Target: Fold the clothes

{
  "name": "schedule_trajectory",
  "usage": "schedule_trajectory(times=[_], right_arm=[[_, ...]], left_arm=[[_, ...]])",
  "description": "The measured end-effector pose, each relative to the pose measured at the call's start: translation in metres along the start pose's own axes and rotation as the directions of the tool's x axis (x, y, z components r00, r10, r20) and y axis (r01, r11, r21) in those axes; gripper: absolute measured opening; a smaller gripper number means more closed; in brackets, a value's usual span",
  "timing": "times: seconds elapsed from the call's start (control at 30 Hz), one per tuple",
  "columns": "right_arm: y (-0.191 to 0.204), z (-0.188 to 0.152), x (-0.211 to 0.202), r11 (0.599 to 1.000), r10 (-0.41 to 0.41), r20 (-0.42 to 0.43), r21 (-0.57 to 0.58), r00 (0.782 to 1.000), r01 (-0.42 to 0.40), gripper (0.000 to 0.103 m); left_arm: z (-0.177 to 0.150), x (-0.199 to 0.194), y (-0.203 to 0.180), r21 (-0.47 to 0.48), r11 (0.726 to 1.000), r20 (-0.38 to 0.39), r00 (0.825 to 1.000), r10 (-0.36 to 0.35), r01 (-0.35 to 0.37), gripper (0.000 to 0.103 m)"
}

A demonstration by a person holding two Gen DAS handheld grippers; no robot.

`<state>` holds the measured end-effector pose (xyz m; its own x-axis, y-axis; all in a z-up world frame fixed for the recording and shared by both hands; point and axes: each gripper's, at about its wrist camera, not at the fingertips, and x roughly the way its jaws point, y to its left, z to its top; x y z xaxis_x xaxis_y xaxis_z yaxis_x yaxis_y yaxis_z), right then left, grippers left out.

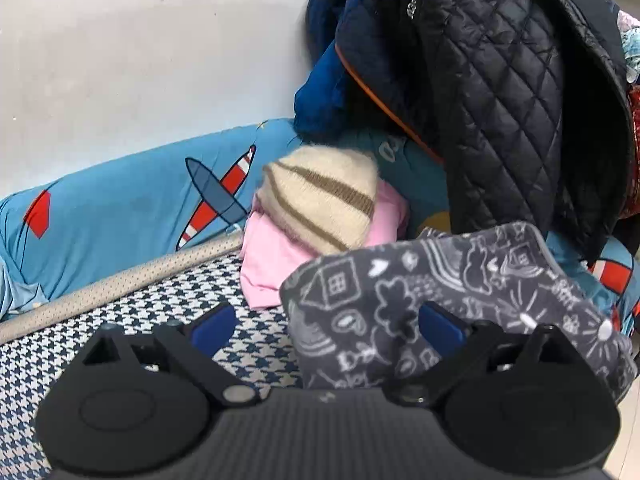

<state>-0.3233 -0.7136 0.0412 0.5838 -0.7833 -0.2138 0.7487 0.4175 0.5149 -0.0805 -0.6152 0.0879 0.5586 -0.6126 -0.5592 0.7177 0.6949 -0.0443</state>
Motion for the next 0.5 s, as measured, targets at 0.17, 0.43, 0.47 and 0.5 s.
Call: schedule_trajectory(times=[0.17, 0.43, 0.47, 0.5], right_arm=[[0.017, -0.004, 0.002, 0.988, 0.137, 0.005, -0.077, 0.991, -0.136, 0.032], [0.036, -0.023, 0.039, 0.975, 0.178, -0.115, -0.112, 0.977, -0.191, 0.032], [0.036, -0.025, 0.043, 0.976, 0.17, -0.116, -0.118, 0.979, -0.183, 0.032], [0.037, -0.027, 0.047, 0.976, 0.161, -0.117, -0.127, 0.98, -0.176, 0.032]], left_arm=[[0.001, 0.006, -0.006, 0.014, 1.0, 0.008, 1.0, 0.018, -0.018, 0.099], [-0.002, 0.03, -0.007, -0.018, 1.0, -0.017, 1.0, 0.026, -0.026, 0.099], [-0.003, 0.033, -0.007, -0.02, 0.999, -0.018, 1.0, 0.026, -0.026, 0.1], [-0.003, 0.035, -0.007, -0.021, 0.999, -0.017, 1.0, 0.026, -0.026, 0.101]])
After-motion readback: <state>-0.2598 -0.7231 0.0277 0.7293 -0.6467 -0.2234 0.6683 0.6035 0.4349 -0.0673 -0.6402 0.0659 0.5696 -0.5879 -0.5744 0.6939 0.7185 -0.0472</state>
